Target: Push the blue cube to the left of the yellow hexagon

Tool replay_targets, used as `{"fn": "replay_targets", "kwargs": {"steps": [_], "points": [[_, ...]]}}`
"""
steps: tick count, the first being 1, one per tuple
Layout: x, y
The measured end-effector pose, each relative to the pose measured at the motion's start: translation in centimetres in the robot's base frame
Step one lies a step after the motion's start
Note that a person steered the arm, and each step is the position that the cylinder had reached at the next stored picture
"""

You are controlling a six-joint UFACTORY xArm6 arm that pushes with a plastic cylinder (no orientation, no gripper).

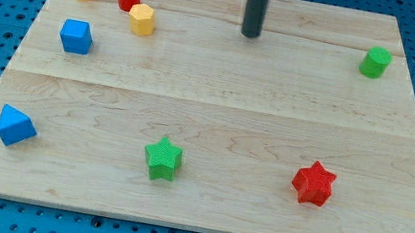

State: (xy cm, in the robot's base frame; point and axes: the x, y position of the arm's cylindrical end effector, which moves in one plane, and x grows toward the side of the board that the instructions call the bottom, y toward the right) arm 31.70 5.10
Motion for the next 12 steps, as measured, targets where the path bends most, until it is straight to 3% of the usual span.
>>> {"fn": "replay_targets", "kwargs": {"steps": [1, 2, 3, 4, 5, 6, 7, 8, 12], "points": [[1.5, -6.5], [-0.8, -13.9], [-2.8, -16.7], [1.8, -13.0], [6.8, -13.2], [10.8, -22.2], [8.5, -27.1], [4.3, -26.9], [0.9, -23.6]]}}
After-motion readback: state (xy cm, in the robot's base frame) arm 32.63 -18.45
